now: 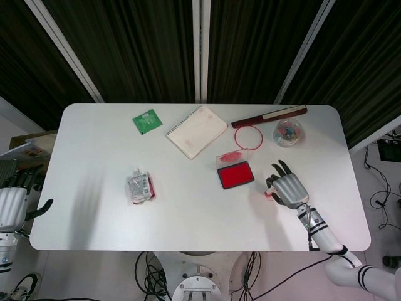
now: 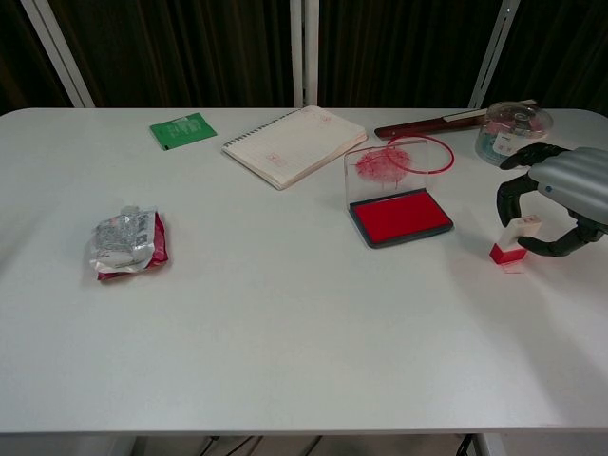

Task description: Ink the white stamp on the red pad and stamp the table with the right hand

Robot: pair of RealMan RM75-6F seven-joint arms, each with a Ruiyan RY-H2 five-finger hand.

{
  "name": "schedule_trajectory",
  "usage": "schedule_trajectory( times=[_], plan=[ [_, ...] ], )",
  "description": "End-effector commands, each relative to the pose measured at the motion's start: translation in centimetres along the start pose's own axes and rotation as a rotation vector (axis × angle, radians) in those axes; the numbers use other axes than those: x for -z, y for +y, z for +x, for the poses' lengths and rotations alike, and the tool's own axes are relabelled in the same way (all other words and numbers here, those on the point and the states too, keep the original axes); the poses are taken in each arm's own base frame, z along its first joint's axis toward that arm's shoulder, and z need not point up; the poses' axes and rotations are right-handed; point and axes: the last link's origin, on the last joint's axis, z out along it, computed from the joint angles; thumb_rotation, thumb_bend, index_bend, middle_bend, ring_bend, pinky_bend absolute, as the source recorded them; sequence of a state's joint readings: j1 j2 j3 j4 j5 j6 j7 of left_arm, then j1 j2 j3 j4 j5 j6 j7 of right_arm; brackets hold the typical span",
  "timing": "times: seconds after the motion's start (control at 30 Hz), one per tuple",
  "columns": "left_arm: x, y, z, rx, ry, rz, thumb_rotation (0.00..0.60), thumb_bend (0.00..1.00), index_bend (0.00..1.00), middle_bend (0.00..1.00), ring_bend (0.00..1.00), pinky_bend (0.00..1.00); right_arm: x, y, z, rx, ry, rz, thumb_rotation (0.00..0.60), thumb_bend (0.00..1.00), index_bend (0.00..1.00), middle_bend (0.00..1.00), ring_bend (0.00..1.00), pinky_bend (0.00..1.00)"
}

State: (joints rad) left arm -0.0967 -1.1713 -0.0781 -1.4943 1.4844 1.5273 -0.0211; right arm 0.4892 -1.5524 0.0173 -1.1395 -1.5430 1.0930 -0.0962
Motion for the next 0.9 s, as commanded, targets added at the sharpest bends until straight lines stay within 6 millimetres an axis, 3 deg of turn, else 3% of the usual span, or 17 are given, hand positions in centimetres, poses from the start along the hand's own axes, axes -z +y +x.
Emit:
schedule_trajectory(
  times=[0.03, 0.43, 0.67, 0.9],
  plan=[
    [0.0, 0.0, 0.0, 0.001, -0.001, 0.0, 0.6, 0.19, 0.13, 0.2, 0.18, 0.3, 0.0, 0.0, 0.0, 0.0, 0.004, -0.001, 0.6, 0.29, 0.53, 0.48, 0.12, 0.0],
    [0.0, -0.2, 0.1, 0.008, -0.005, 0.004, 0.6, 0.19, 0.13, 0.2, 0.18, 0.3, -0.2, -0.2, 0.2, -0.006, 0.022, -0.006, 0.6, 0.31, 0.57, 0.52, 0.15, 0.0],
    [-0.1, -0.3, 0.1, 0.008, -0.009, 0.007, 0.6, 0.19, 0.13, 0.2, 0.18, 0.3, -0.7, 0.0, 2.9, -0.061, 0.084, 0.004, 0.6, 0.3, 0.57, 0.53, 0.15, 0.0],
    [-0.2, -0.3, -0.1, 0.004, -0.017, 0.008, 0.6, 0.19, 0.13, 0.2, 0.18, 0.3, -4.2, -1.2, 5.7, -0.107, 0.044, 0.037, 0.6, 0.31, 0.58, 0.54, 0.15, 0.0]
  ],
)
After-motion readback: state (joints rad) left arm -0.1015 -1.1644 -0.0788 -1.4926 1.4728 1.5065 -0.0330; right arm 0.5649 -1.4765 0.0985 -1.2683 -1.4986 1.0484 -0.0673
